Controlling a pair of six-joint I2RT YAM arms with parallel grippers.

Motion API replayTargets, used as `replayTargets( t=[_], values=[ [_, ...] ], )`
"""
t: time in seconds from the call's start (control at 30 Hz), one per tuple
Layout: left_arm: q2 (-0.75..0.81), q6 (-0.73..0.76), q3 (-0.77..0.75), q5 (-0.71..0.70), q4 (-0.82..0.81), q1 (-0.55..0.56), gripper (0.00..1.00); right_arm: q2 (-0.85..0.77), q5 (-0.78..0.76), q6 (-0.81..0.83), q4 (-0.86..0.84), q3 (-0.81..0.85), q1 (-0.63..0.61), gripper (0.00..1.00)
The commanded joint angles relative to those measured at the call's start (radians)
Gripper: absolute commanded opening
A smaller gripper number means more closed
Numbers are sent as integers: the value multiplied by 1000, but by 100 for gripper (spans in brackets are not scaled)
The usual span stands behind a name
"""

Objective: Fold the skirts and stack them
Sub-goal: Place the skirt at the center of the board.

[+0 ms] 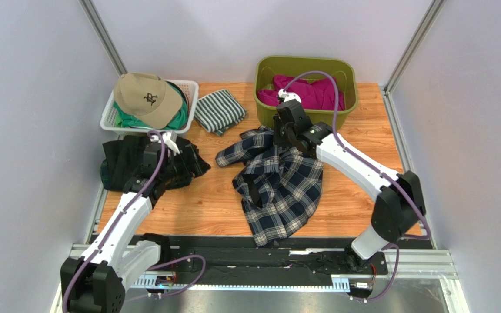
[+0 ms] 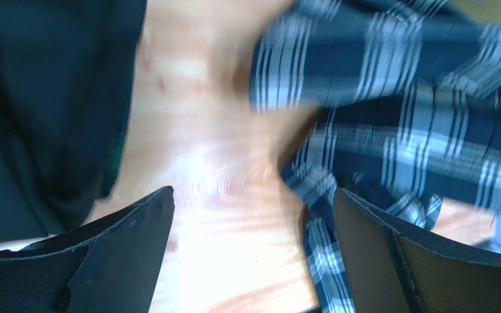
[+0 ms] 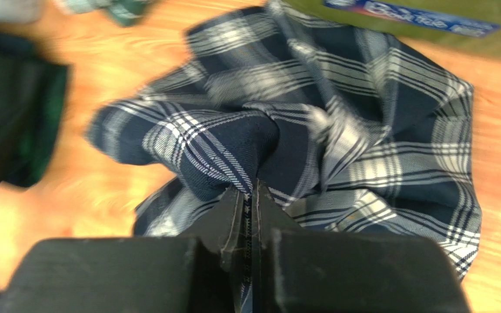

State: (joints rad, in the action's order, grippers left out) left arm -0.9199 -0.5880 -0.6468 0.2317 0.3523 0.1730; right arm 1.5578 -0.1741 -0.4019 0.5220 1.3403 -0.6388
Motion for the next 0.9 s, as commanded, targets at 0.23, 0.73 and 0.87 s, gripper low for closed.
replayTargets(
  t=[0.23,0.73,0.87],
  values=[
    [67,-107,111,90,-15,89,99,164,-33,-74,93,191,99,52],
    [-2,-116,108,43,-26,152,99,1,220,-155,9,19,-13,93],
    [-2,-116,114,43,-24,157,99,-22,47,-213,59,-13,-67,93]
  ],
)
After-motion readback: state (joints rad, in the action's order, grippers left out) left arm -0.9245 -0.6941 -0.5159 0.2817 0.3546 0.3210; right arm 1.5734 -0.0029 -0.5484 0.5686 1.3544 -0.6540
